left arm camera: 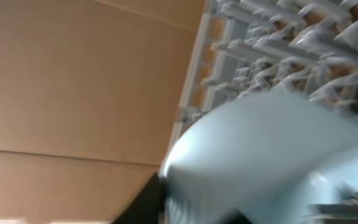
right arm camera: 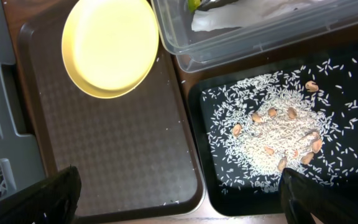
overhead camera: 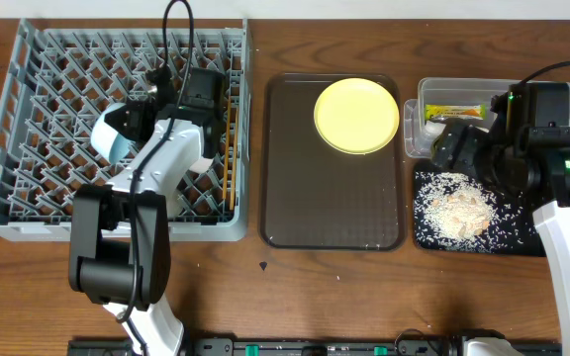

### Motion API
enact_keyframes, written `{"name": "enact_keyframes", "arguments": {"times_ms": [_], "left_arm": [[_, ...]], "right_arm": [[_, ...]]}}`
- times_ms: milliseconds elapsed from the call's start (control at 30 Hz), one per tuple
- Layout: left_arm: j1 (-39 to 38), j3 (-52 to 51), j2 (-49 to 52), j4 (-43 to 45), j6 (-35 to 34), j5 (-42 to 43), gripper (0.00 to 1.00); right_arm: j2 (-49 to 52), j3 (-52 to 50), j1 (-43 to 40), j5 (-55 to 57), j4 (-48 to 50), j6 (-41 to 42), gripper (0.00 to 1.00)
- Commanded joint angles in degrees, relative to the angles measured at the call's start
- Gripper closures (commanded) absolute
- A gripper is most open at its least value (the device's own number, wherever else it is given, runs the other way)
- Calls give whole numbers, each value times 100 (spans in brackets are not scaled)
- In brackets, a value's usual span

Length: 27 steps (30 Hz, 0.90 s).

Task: Sort waste into correct bins and load items into the dishwasher
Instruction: 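Lower the blue bowl into the dish rack and release it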

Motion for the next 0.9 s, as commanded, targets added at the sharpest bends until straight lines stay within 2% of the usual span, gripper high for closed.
{"name": "enact_keyframes", "arguments": {"times_ms": [0,267,433,567,867], "left_arm": [[92,-42,76,4,-105,57,92],[538,-42,46,-256,-472,59,92],[551,-42,46,-256,-474,48,92],[540,-42,42,-271,-610,-647,92],[549,-42,-2,-197,-798,-529,92]], "right_arm": [[-2,39,15,-7,-9,4,1],[-2,39,15,-7,-28,4,1],[-2,39,15,-7,-28,4,1],[-2,39,15,-7,-28,4,1],[-2,39,15,-7,-28,4,1]]}}
